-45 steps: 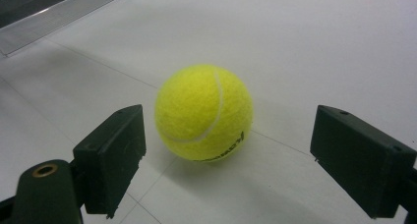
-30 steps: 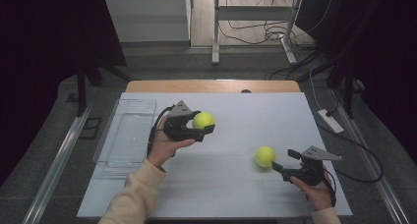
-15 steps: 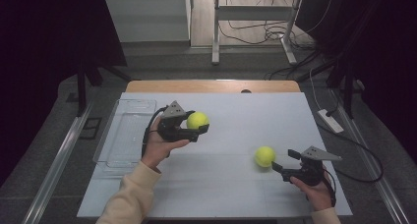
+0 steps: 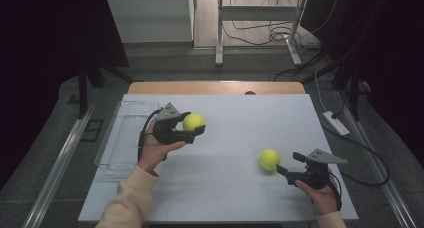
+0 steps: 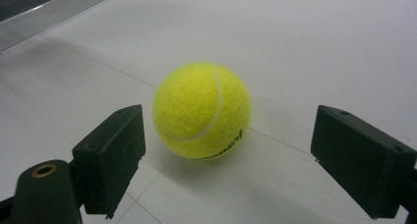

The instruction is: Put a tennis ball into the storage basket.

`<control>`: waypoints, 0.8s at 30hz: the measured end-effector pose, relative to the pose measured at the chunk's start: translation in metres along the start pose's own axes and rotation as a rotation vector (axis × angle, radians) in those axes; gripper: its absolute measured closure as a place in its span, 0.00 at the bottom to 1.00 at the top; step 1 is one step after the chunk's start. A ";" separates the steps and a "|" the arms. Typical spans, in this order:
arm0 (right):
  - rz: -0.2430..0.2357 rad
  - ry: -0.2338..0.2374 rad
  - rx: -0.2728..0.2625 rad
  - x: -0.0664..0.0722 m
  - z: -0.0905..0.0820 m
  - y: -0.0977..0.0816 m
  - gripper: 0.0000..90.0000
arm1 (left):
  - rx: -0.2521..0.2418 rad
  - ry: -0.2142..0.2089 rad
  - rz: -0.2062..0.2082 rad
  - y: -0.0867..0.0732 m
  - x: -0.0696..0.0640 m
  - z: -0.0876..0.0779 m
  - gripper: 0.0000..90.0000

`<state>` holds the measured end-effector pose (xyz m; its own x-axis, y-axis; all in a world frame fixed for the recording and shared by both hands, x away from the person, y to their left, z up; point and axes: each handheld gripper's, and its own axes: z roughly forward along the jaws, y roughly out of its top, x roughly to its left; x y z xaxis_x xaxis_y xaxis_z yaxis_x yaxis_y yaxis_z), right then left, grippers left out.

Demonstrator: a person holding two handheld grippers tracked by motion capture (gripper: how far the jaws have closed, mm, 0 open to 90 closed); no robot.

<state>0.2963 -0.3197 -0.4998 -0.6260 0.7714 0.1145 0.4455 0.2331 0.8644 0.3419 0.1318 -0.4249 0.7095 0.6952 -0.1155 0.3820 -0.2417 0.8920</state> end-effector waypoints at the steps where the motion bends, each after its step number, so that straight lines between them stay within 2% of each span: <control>1: 0.000 0.000 0.000 0.000 0.000 0.000 0.14 | 0.000 0.001 -0.001 0.000 0.001 -0.001 0.30; 24: -0.005 -0.011 0.003 0.002 -0.001 0.001 0.14 | -0.020 0.043 -0.044 -0.011 0.020 -0.019 0.30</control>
<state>0.2945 -0.3186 -0.4983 -0.6214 0.7764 0.1048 0.4443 0.2390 0.8634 0.3411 0.1612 -0.4284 0.6659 0.7335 -0.1361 0.4000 -0.1971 0.8951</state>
